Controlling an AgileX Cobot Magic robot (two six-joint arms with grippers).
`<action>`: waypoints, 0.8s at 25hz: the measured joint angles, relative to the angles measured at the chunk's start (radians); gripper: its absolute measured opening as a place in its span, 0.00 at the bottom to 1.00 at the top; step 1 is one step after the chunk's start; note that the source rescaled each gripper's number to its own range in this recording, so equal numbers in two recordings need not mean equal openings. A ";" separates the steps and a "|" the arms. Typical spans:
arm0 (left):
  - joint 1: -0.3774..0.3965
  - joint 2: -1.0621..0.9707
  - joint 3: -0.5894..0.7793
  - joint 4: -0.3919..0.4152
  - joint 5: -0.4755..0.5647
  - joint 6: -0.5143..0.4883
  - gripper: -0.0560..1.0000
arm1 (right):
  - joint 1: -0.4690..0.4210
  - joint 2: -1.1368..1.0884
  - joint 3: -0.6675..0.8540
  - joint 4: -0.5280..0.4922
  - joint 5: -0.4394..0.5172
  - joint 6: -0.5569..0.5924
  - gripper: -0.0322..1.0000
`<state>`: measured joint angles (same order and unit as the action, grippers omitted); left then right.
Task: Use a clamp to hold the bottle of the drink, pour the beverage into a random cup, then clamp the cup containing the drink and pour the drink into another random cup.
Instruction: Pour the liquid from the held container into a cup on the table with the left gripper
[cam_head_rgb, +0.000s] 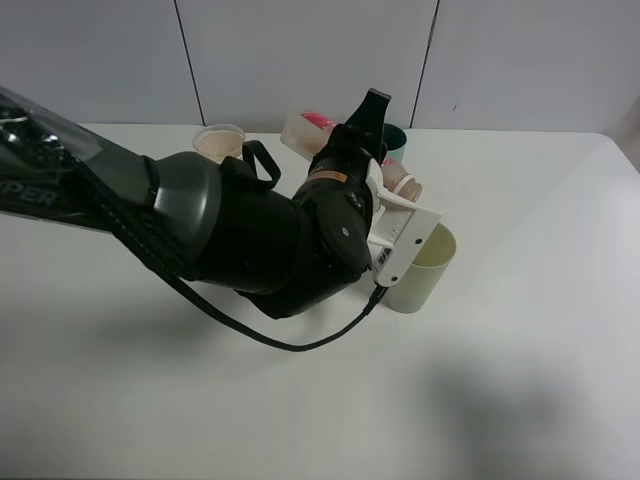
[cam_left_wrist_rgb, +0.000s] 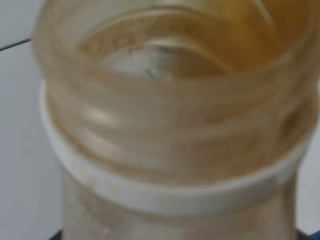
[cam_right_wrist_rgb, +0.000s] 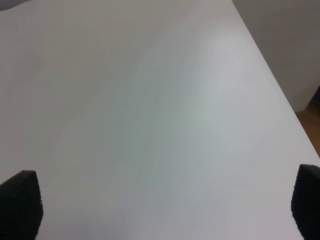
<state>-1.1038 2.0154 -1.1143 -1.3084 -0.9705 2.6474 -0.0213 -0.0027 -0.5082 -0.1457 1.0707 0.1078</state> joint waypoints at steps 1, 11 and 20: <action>0.000 0.000 0.000 0.002 -0.001 0.000 0.06 | 0.000 0.000 0.000 0.000 0.000 0.000 1.00; 0.000 0.000 0.000 0.018 -0.020 0.030 0.06 | 0.000 0.000 0.000 0.000 0.000 0.000 1.00; 0.000 0.000 0.000 0.021 -0.025 0.045 0.06 | 0.000 0.000 0.000 0.000 0.000 0.000 1.00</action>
<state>-1.1038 2.0154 -1.1143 -1.2869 -0.9957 2.6921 -0.0213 -0.0027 -0.5082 -0.1457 1.0707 0.1078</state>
